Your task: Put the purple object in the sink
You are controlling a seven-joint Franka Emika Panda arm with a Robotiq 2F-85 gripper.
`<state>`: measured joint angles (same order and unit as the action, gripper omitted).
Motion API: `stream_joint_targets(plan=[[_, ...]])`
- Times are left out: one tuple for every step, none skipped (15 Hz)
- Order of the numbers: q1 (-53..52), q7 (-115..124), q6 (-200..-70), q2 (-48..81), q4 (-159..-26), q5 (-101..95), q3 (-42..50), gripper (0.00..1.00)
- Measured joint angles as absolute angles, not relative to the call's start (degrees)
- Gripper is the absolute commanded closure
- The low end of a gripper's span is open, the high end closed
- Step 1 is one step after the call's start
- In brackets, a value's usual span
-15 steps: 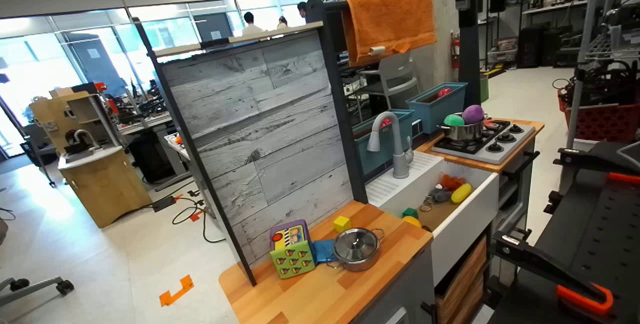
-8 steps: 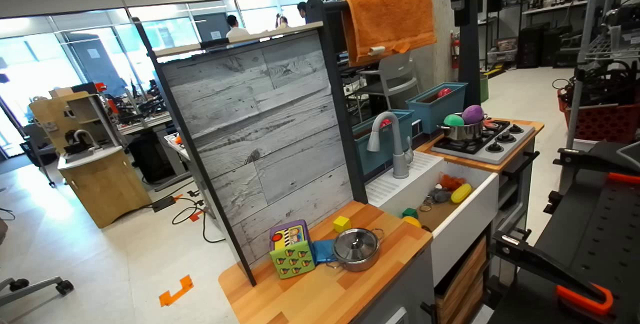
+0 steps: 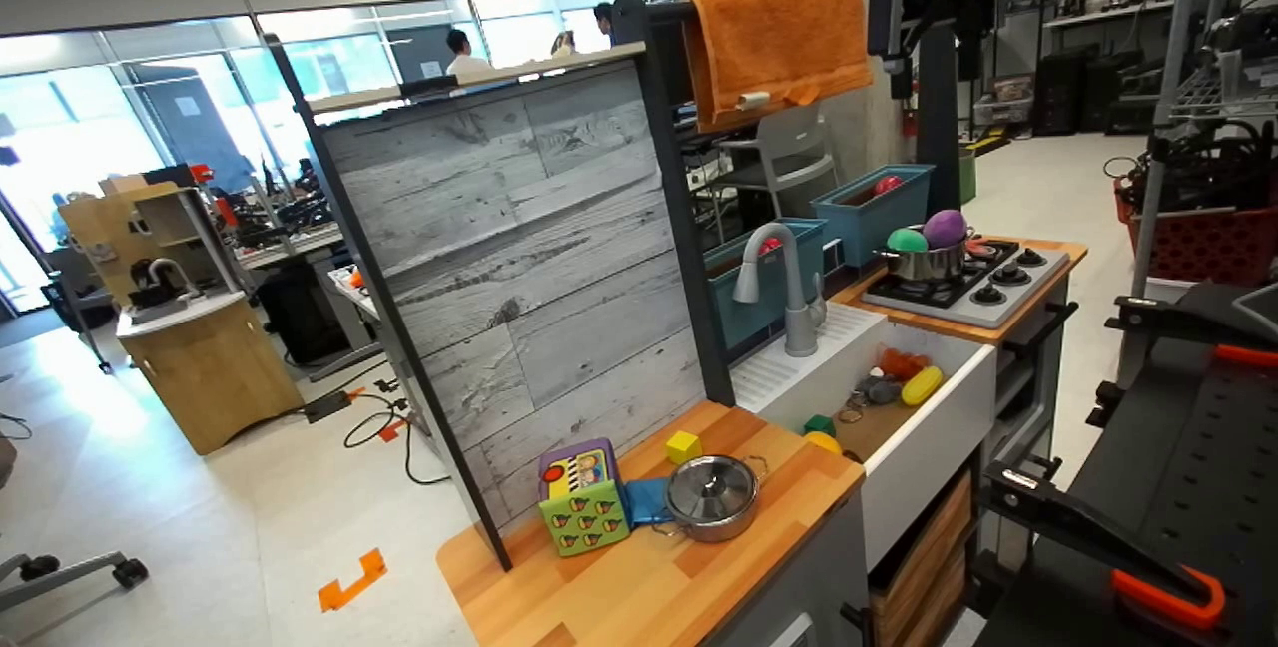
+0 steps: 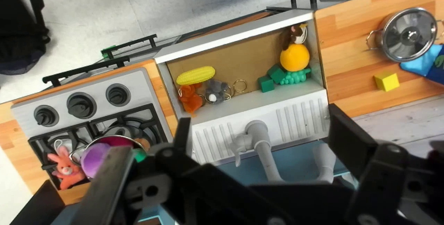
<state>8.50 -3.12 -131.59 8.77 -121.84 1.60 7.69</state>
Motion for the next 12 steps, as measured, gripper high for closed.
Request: stream_joint_targets(plan=[[9.6,-5.0,-131.5,11.0,-119.7,4.2,7.9,0.0],[10.8,-6.8,-131.5,13.2,-117.6,6.9,8.0,0.0],[11.9,-8.2,-131.5,15.2,-115.6,9.2,8.0,0.0],[13.0,-9.3,-131.5,17.1,-113.8,11.3,8.0,0.0],[14.0,-10.1,-131.5,19.0,-112.1,12.9,8.0,0.0],[14.9,-10.6,-131.5,20.8,-110.5,14.0,7.9,0.0],[15.7,-10.8,-131.5,22.6,-109.1,14.9,7.9,0.0],[16.5,-10.8,-131.5,24.2,-107.8,15.5,7.9,0.0],[17.1,-10.8,-131.5,25.8,-106.5,16.0,7.9,0.0],[17.7,-10.7,-131.5,27.4,-105.2,16.3,7.9,0.0],[18.3,-10.5,-131.5,29.0,-103.8,16.6,7.9,0.0],[18.8,-10.0,-131.5,30.7,-102.4,17.0,7.9,0.0]])
